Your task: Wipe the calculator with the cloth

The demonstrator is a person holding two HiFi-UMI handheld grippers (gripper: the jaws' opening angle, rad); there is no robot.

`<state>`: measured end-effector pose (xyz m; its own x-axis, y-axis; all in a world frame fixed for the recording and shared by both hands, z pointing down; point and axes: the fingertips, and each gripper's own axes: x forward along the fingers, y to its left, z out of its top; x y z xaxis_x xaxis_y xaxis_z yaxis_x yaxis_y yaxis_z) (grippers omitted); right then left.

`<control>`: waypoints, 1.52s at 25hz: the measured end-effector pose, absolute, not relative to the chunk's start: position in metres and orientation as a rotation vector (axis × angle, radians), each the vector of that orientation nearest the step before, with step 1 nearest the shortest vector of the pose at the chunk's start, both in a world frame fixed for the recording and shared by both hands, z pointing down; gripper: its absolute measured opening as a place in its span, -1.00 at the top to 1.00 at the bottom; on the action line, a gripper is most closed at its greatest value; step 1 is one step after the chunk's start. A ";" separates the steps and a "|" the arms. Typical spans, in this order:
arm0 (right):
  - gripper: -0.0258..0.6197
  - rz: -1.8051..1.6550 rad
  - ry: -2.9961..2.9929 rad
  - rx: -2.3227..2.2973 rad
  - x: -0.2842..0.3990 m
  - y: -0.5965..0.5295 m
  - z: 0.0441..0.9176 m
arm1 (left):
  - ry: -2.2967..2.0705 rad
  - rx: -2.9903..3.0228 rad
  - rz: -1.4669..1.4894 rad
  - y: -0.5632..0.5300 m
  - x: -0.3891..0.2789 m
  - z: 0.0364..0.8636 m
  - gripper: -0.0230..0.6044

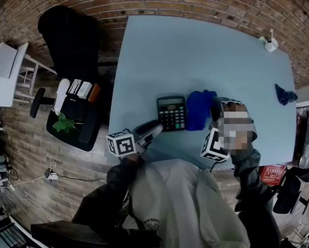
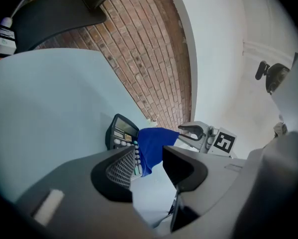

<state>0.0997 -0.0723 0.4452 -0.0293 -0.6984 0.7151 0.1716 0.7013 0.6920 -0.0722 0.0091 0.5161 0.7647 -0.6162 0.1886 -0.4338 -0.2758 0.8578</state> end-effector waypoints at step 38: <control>0.92 0.862 -2.664 1.296 0.097 0.010 0.439 | -0.694 2.005 -0.519 0.011 -0.054 0.441 0.92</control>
<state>0.0973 0.0102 0.4385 -0.6459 -0.7091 0.2828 -0.7403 0.4914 -0.4588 -0.0541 0.0115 0.4414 0.7518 -0.6540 -0.0841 -0.2651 -0.4166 0.8696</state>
